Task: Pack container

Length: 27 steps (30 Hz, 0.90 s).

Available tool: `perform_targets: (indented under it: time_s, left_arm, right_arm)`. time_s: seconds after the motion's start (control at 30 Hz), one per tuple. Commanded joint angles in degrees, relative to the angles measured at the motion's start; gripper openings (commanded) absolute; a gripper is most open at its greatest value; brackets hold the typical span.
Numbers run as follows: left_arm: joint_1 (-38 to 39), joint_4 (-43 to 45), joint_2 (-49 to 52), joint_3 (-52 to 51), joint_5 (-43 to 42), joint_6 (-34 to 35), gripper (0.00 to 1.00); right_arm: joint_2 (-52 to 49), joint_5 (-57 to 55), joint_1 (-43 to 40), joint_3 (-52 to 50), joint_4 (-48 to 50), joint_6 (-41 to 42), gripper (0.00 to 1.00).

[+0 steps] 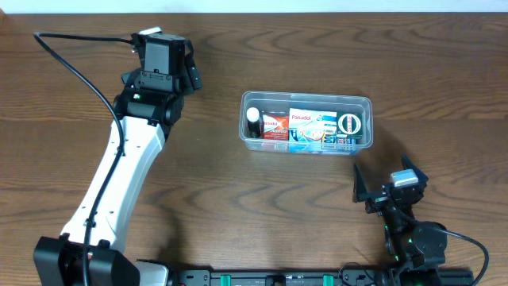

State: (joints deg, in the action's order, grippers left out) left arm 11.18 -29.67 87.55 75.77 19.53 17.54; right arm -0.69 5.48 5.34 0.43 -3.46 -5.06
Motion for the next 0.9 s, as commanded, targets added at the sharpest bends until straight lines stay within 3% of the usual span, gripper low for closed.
perform_targets:
  time_s: [0.0, 0.57, 0.87]
  left_arm:
    - [-0.2, 0.0, -0.7, 0.3, 0.7, -0.5, 0.98]
    - [-0.2, -0.3, -1.0, 0.3, 0.7, -0.5, 0.98]
    - [-0.3, -6.7, -14.6, -1.6, 0.7, -0.5, 0.98]
  right_arm:
    - [0.3, -0.6, -0.5, -0.1, -0.3, -0.8, 0.99]
    - [0.3, -0.6, -0.5, -0.1, -0.3, -0.8, 0.99]
    - [0.3, -0.6, -0.5, -0.1, -0.3, -0.8, 0.99]
